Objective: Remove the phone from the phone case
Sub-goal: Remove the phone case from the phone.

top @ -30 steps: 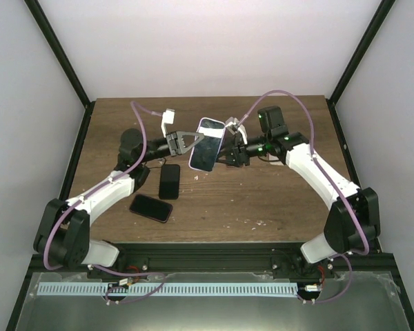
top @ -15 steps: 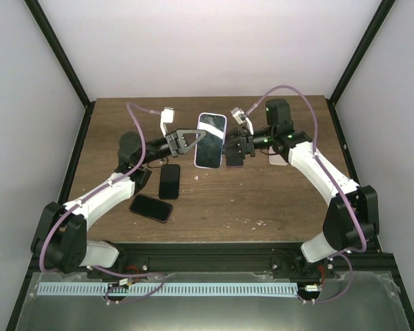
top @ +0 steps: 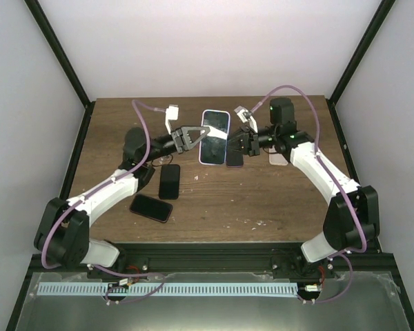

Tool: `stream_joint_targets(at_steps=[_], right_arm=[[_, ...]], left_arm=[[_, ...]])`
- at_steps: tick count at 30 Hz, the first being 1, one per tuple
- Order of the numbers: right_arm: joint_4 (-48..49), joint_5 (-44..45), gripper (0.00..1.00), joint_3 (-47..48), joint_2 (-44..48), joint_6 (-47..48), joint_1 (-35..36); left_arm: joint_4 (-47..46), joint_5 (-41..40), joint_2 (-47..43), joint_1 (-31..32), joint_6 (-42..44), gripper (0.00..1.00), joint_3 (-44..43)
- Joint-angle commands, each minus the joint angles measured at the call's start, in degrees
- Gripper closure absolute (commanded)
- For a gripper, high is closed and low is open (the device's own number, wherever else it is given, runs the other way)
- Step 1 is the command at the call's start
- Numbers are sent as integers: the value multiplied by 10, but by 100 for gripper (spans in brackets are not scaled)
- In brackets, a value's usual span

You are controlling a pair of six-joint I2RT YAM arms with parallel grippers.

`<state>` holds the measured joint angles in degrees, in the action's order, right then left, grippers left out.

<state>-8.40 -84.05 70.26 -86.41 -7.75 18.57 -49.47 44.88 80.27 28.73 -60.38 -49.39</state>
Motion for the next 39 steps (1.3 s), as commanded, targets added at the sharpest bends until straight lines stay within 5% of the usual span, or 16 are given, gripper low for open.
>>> stream_joint_targets(at_steps=[1, 5, 10, 19, 23, 39], right_arm=[[-11, 105, 99, -1, 31, 30, 16], [-19, 167, 99, -59, 44, 28, -5], [-40, 209, 99, -119, 34, 39, -25], [-17, 388, 99, -193, -21, -76, -25], [-13, 394, 99, -195, -55, -128, -25], [-16, 354, 99, -188, -121, -188, -25]], left_arm=[[243, 53, 18, 66, 126, 89, -32], [380, -81, 2, 62, 206, 59, -65], [514, -288, -24, 63, 287, 44, -77], [574, -498, -45, 133, 390, 42, -17], [585, -567, -16, 199, 439, 45, -19], [552, -582, 166, 303, 470, 55, -100]])
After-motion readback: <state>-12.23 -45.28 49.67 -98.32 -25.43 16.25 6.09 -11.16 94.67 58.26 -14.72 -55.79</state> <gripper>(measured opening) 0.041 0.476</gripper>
